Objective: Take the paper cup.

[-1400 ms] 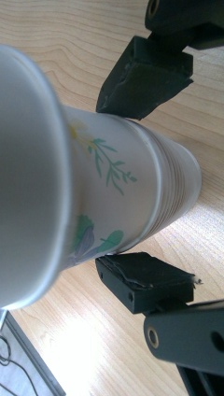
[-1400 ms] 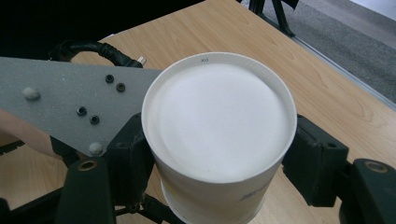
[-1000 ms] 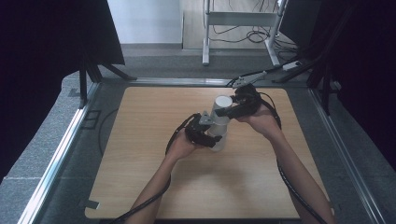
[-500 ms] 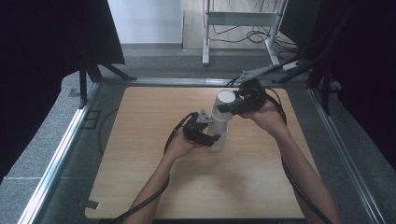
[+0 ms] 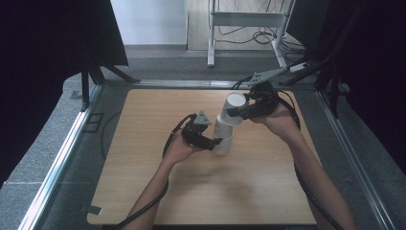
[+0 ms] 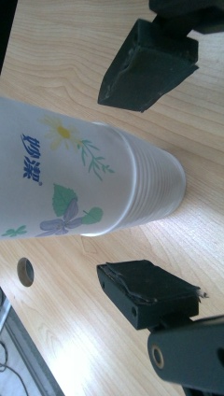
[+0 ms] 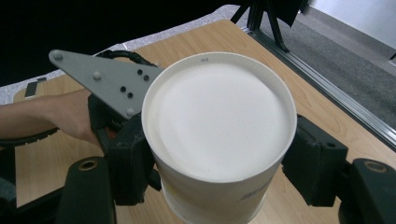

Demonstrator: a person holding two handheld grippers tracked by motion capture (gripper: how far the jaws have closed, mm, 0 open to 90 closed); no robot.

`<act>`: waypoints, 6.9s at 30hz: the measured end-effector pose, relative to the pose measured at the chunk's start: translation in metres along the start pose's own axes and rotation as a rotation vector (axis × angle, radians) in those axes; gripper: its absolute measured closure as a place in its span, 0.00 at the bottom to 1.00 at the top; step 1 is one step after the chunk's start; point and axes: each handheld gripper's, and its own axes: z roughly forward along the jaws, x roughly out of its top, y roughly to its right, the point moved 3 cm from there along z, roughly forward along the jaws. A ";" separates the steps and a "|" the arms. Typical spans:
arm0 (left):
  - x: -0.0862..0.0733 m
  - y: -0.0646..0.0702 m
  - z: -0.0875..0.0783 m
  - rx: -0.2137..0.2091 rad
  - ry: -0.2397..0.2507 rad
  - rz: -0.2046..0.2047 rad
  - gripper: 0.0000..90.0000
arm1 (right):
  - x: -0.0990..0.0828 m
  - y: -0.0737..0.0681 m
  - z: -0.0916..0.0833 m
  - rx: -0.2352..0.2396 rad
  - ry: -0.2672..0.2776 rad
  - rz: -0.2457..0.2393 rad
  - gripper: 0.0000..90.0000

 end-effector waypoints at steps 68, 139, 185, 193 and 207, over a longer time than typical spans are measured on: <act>-0.057 0.071 -0.049 -0.121 0.029 0.073 0.04 | -0.097 -0.050 -0.007 0.087 0.072 -0.016 0.35; -0.080 0.105 -0.022 -0.302 0.088 0.099 0.19 | -0.153 -0.097 0.055 0.315 0.092 -0.033 0.36; -0.074 0.103 -0.029 -0.300 0.026 0.156 0.36 | -0.150 -0.094 0.048 0.304 0.033 -0.061 0.25; -0.073 0.106 -0.026 -0.315 0.009 0.169 0.33 | -0.147 -0.094 0.043 0.321 0.042 -0.048 0.40; -0.073 0.108 -0.017 -0.313 0.012 0.151 0.24 | -0.142 -0.098 0.046 0.313 0.043 -0.056 0.40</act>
